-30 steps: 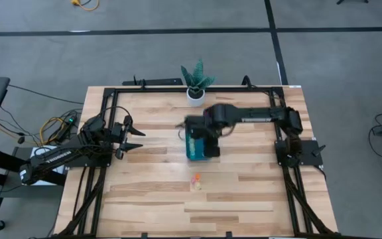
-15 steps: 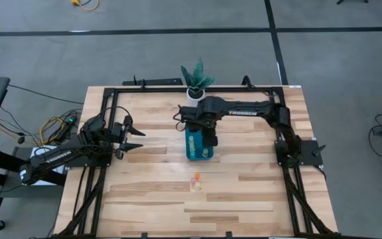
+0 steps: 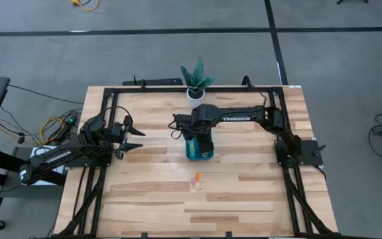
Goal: Pick and place pill bottles into a basket
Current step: Put the blue pill bottle into the blue container
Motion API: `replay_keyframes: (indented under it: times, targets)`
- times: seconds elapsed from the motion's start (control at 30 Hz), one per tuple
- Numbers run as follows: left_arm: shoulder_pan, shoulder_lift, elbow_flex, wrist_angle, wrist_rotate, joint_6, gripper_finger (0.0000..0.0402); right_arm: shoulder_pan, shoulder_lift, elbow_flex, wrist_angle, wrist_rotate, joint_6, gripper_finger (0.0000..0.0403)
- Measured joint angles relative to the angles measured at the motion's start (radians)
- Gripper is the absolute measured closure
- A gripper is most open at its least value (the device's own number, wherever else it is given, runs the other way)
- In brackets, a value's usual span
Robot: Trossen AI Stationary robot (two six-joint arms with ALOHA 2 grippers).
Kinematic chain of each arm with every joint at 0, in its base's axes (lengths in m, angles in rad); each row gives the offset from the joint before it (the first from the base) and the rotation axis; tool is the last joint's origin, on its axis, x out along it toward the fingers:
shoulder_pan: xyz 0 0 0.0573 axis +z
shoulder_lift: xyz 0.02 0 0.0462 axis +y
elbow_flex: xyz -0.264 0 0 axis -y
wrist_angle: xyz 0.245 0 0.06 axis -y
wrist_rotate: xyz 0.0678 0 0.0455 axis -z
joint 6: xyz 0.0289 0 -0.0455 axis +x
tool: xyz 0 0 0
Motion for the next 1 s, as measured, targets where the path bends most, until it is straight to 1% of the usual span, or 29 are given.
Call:
replay_keyframes:
  times: [0.43, 0.8, 1.0]
  targets:
    - [0.000, 0.000, 0.000, -0.001, 0.000, 0.000, 0.0189, 0.051, 0.054, -0.001, 0.030, -0.003, -0.007, 0.0300]
    - [0.000, 0.000, 0.000, -0.001, 0.001, 0.000, 0.0189, 0.087, 0.071, 0.000, 0.039, -0.011, -0.006, 0.0300]
    - [0.000, 0.000, 0.000, -0.001, 0.001, 0.000, 0.0189, 0.100, 0.071, 0.000, 0.054, -0.062, -0.005, 0.0300]
